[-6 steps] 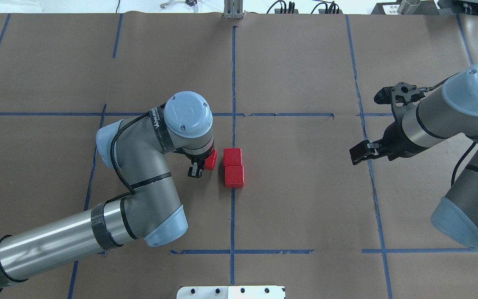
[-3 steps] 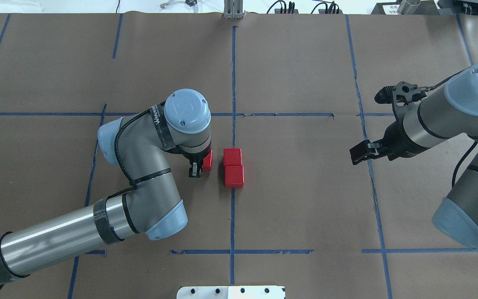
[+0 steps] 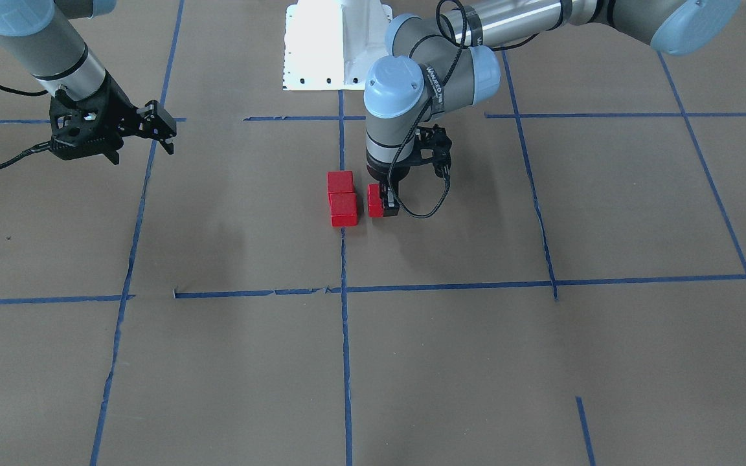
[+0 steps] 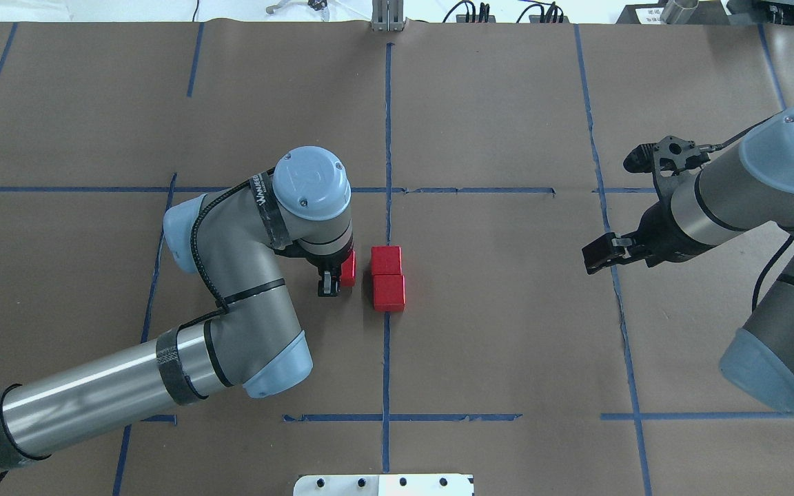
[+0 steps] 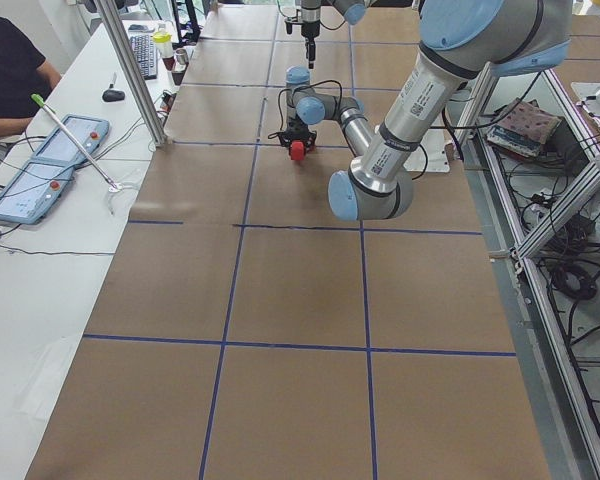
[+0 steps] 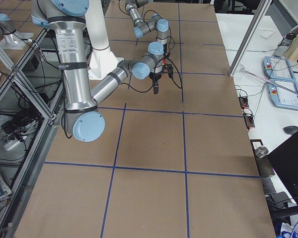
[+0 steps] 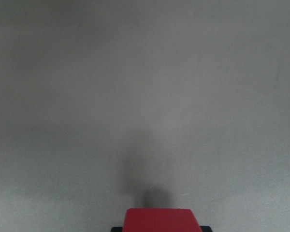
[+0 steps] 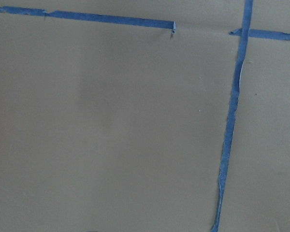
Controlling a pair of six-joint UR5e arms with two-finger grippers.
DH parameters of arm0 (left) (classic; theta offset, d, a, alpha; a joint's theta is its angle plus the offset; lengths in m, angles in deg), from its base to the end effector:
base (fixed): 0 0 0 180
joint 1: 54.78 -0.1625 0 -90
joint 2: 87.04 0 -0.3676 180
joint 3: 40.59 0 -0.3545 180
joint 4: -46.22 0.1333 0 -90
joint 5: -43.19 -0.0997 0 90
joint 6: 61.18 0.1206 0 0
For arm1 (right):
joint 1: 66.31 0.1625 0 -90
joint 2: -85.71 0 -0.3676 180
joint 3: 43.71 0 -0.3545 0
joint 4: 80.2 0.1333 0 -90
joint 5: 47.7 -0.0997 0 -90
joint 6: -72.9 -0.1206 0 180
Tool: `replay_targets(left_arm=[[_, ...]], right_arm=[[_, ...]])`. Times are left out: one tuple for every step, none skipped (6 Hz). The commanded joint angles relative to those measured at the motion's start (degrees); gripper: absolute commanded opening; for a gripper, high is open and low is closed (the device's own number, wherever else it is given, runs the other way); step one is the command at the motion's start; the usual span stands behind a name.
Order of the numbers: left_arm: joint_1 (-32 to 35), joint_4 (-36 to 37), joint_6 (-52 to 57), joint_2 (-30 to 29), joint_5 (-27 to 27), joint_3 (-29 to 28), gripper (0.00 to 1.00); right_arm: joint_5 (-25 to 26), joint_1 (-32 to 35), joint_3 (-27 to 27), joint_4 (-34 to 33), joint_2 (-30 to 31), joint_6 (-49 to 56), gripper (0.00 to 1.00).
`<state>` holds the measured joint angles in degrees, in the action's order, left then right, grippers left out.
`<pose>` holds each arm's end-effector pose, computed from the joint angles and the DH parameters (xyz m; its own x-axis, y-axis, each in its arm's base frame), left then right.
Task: Form red blocks into L shape at center
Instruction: 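Lower the cube beside the pair's farther cube and adjust its position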
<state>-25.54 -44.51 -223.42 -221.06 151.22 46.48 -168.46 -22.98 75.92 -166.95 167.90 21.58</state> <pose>0.5407 -0.4127 0.2128 -0.0725 -0.9972 0.0163 0.7060 -0.0628 -0.7054 -0.2961 -0.3778 0.3248 0.6475 -0.1275 0.7513 0.0737 0.9918 0.1047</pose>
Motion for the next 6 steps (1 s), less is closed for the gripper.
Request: replay_targets(left_arm=[[-0.1,-1.3,-2.9,0.0,-0.1,-0.1,0.01],[-0.2,-1.3,-2.9,-0.1,-0.1,-0.1,0.02],[-0.1,-1.4,-2.7,-0.3,-0.2,-0.6,0.02],[-0.1,-1.4,-2.2,-0.3,-0.2,-0.8,0.02],[-0.1,-1.4,-2.1,-0.7,-0.4,-1.1,0.02],[-0.1,-1.4,-2.1,-1.0,-0.5,-1.3,0.02]], right_arm=[[0.0,0.0,0.0,0.0,0.1,0.0,1.00],[0.0,0.0,-0.1,0.0,0.1,0.0,1.00],[0.0,0.0,-0.1,0.0,0.1,0.0,1.00],[0.0,-0.1,-0.1,0.0,0.1,0.0,1.00],[0.1,0.0,-0.1,0.0,0.1,0.0,1.00],[0.1,-0.1,-0.1,0.0,0.1,0.0,1.00]])
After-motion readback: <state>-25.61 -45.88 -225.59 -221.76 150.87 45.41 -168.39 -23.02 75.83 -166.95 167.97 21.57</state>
